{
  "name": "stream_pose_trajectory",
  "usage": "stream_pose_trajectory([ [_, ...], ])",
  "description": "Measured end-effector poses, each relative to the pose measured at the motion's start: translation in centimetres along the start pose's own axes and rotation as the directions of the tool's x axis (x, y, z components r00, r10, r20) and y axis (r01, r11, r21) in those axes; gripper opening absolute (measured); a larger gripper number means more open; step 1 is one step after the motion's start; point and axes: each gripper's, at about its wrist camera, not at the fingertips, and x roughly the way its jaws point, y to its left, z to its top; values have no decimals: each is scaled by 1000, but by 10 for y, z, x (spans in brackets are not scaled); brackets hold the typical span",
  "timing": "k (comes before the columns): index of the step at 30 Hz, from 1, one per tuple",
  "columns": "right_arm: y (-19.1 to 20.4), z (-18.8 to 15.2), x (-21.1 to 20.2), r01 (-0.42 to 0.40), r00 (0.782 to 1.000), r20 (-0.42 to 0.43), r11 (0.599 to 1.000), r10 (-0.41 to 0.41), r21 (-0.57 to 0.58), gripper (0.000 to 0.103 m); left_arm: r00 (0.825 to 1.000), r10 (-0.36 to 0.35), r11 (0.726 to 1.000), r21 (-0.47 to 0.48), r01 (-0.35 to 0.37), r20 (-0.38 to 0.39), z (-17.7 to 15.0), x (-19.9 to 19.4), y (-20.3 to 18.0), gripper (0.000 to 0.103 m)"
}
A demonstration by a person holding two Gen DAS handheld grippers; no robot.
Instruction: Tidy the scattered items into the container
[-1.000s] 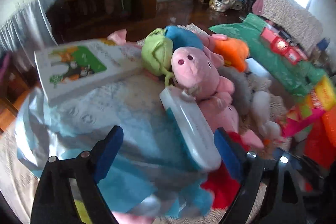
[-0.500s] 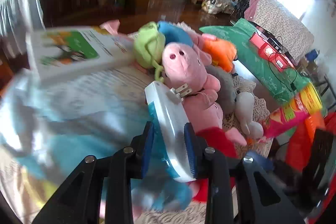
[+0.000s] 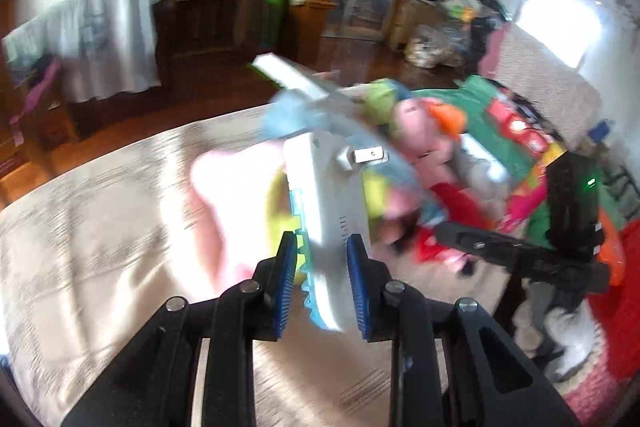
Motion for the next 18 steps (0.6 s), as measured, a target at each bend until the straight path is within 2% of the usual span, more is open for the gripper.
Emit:
stream_pose_trajectory([
  [2, 20, -12, 13, -33, 999, -34, 999, 32, -31, 64, 999, 28, 999, -29, -28, -20, -20, -4, 21, 20],
  [3, 29, -18, 21, -41, 998, -55, 998, 38, -44, 64, 999, 33, 998, -48, -34, -38, -30, -1, 30, 13],
  [4, 38, -25, 29, -49, 996, -77, 997, 45, -56, 64, 998, 37, 997, -65, -41, -56, -40, 2, 40, 13],
  [7, 60, -46, 55, -65, 988, -144, 994, 53, -82, 64, 990, 64, 992, -100, -77, -127, -69, 17, 66, 12],
  [9, 70, -58, 68, -75, 982, -179, 993, 58, -88, 64, 982, 106, 988, -97, -122, -157, -82, 23, 79, 12],
  [11, 78, -66, 79, -81, 976, -208, 993, 60, -91, 64, 976, 150, 981, -98, -167, -160, -91, 18, 89, 12],
  [14, 85, -72, 90, -74, 970, -236, 992, 49, -101, 64, 974, 157, 977, -119, -177, -164, -106, 3, 103, 13],
  [17, 91, -77, 99, -71, 966, -257, 992, 42, -107, 64, 967, 183, 973, -105, -204, -177, -124, -7, 107, 14],
  [18, 92, -79, 101, -72, 965, -259, 992, 42, -107, 66, 964, 196, 972, -96, -216, -179, -130, -8, 107, 25],
])
